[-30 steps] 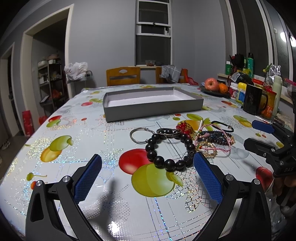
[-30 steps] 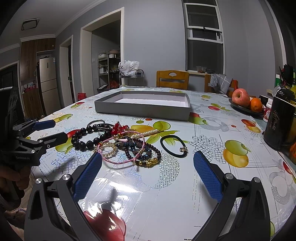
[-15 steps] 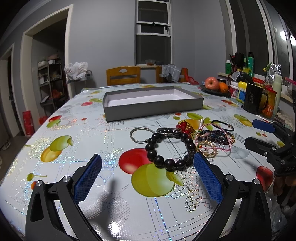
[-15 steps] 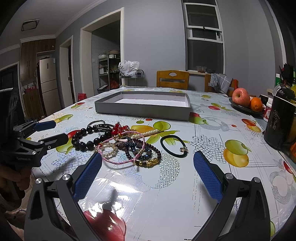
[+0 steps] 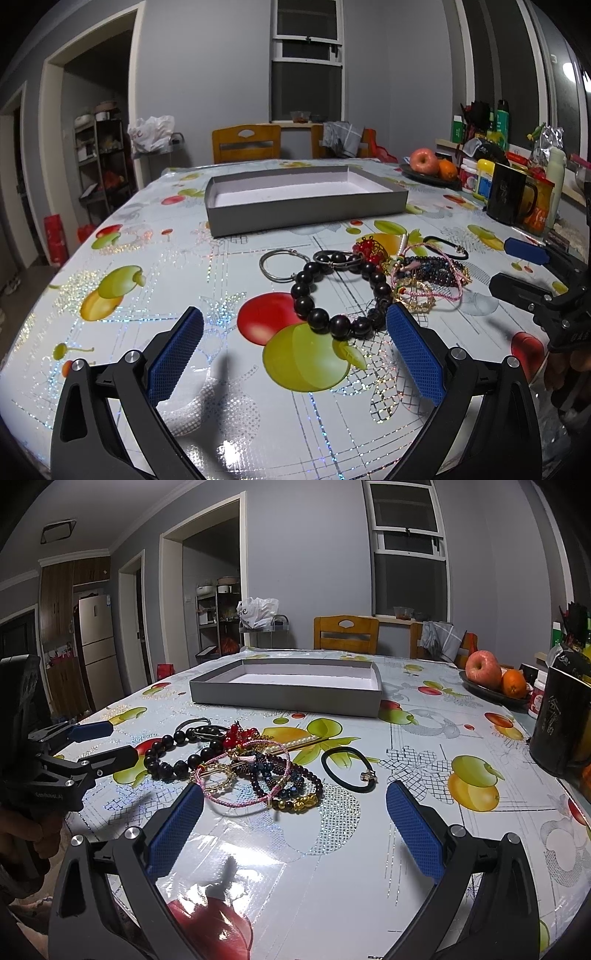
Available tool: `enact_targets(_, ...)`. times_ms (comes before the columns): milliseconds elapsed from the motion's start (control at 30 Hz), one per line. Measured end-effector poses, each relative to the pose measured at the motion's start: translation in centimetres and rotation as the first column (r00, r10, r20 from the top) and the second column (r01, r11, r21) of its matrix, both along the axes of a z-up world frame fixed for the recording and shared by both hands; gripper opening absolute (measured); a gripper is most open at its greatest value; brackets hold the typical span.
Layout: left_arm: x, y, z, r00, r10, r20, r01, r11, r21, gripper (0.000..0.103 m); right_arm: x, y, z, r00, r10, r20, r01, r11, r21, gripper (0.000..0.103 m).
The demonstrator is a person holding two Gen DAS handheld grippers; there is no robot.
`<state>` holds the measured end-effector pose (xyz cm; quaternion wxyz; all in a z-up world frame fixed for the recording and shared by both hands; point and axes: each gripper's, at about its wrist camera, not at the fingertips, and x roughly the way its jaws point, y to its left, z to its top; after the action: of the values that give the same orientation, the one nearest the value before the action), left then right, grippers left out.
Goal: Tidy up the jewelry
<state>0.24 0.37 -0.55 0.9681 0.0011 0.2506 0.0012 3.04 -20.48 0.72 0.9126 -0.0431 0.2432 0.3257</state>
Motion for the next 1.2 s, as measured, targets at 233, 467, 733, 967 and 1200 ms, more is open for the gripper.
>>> enact_targets(233, 0.1, 0.0, 0.1, 1.000, -0.004, -0.018, 0.004, 1.000, -0.002, 0.099, 0.3, -0.3, 0.1, 1.000, 0.004, -0.015, -0.004, 1.000, 0.016, 0.098)
enact_targets(467, 0.2, -0.2, 0.2, 1.000, -0.005, -0.025, 0.005, 1.000, 0.001, 0.099, 0.2, -0.4, 0.0, 1.000, 0.008, -0.023, -0.008, 1.000, 0.023, 0.098)
enact_targets(733, -0.3, -0.1, 1.3, 0.999, -0.027, -0.032, 0.026, 1.000, -0.017, 0.099, 0.0, -0.9, 1.1, 0.999, 0.027, -0.042, -0.025, 0.999, 0.038, 0.098)
enact_targets(967, 1.1, -0.8, 2.8, 0.991, -0.074, -0.110, 0.075, 0.997, 0.005, 0.097, -0.3, -0.8, 2.9, 0.998, 0.047, -0.038, -0.047, 0.999, 0.000, 0.098)
enact_targets(1200, 3.6, -1.1, 4.0, 0.971, -0.141, -0.192, 0.145, 0.989, 0.005, 0.092, 1.1, 0.2, 3.7, 0.995, 0.045, -0.086, -0.052, 0.994, -0.093, 0.076)
